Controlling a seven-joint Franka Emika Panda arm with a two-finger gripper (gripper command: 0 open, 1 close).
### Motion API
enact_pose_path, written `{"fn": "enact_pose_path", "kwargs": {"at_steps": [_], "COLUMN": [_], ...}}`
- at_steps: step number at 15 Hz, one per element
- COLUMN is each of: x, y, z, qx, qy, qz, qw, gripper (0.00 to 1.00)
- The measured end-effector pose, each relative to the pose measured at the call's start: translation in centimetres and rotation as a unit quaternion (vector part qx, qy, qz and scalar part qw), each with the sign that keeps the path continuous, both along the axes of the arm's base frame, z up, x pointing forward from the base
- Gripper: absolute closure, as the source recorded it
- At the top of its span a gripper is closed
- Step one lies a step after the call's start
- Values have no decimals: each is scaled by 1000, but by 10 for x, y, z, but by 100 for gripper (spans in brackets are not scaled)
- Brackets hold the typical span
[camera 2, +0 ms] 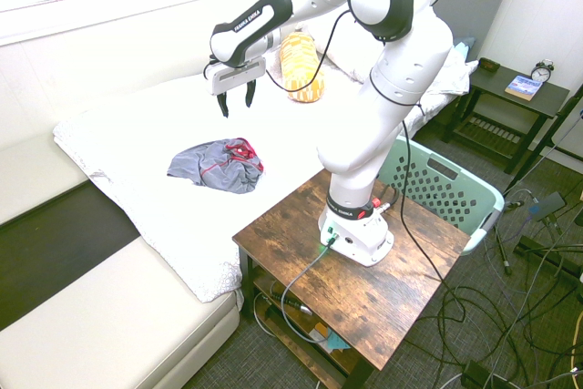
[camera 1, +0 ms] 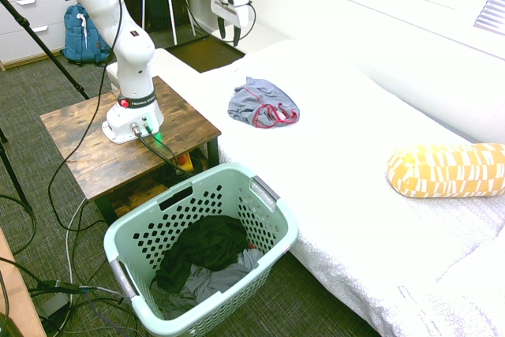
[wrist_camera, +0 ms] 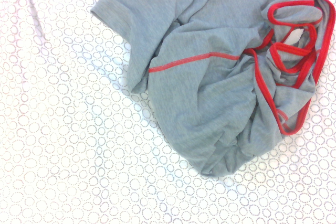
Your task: Put my clothes in the laundry bag
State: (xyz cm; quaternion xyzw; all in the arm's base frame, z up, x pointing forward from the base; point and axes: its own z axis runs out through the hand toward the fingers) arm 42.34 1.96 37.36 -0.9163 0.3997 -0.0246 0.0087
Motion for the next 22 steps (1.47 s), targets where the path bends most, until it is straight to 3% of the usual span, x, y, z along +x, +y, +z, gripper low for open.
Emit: {"fn": "enact_pose_path", "kwargs": {"at_steps": [3,6,11,16,22], "x": [10,51,114,136,157], "y": [-2,-18,-30,-25,-15], "z": [0,-23,-129,-265,-336], "qx": [-6,-12,-9,20,33], "qy": [-4,-17,-15,35,53], "qz": [4,4,25,34,43], "qw": [1000,1000,1000,999,997], "gripper": [0,0,0,0,0]}}
